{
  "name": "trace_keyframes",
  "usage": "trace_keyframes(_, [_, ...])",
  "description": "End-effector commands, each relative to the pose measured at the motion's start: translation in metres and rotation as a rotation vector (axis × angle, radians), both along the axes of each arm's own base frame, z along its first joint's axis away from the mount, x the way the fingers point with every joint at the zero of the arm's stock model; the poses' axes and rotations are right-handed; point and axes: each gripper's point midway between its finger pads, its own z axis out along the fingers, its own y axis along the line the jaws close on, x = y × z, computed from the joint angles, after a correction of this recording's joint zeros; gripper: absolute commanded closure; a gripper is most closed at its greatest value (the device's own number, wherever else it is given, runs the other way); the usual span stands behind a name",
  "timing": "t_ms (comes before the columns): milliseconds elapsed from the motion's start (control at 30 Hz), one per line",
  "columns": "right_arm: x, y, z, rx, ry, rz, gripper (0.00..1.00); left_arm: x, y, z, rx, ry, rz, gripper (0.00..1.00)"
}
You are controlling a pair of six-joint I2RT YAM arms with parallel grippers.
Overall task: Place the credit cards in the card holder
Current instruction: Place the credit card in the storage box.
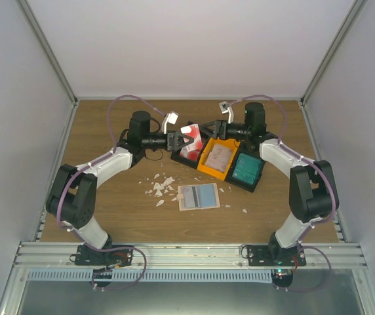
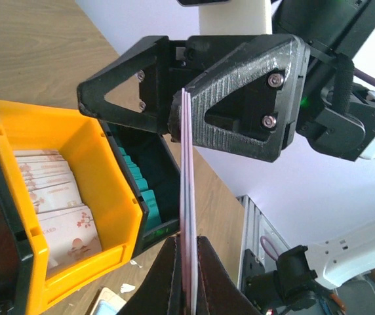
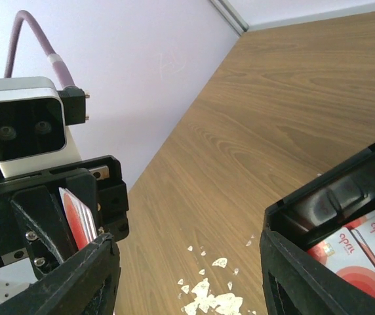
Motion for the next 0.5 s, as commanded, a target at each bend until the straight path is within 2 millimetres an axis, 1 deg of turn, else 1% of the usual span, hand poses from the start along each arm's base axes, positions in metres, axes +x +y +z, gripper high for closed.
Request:
trace_keyframes(0, [0.0004, -0.003, 0.0131, -0.008, -0.064, -0.049, 0.41, 0.0063, 0.0007, 0.0109, 0.002, -0.052, 0.046, 1.0])
trace_keyframes(100, [-0.0006, -0.0026, 0.0144, -0.004, -0.065, -0.042, 0.41, 0.0061, 0.0002, 0.01, 0.002, -0.049, 0.045, 1.0])
trace_keyframes(233, [-0.0012, -0.0021, 0.014, -0.001, -0.065, -0.035, 0.52, 0.0064, 0.0001, 0.0094, 0.0, -0.045, 0.043, 1.0])
trace_keyframes(300, [-0.0017, -0.0016, 0.0135, 0.001, -0.063, -0.029, 0.55, 0.0048, -0.0007, 0.0098, -0.007, -0.045, 0.031, 1.0])
trace_keyframes(367, [-0.0033, -0.0002, 0.0126, 0.005, -0.061, -0.012, 0.55, 0.0028, -0.0019, 0.0106, -0.014, -0.046, 0.018, 1.0])
trace_keyframes(467, [-0.0065, 0.0031, 0.0107, 0.014, -0.053, 0.02, 0.52, 0.0026, -0.0022, 0.0102, -0.015, -0.045, 0.012, 1.0])
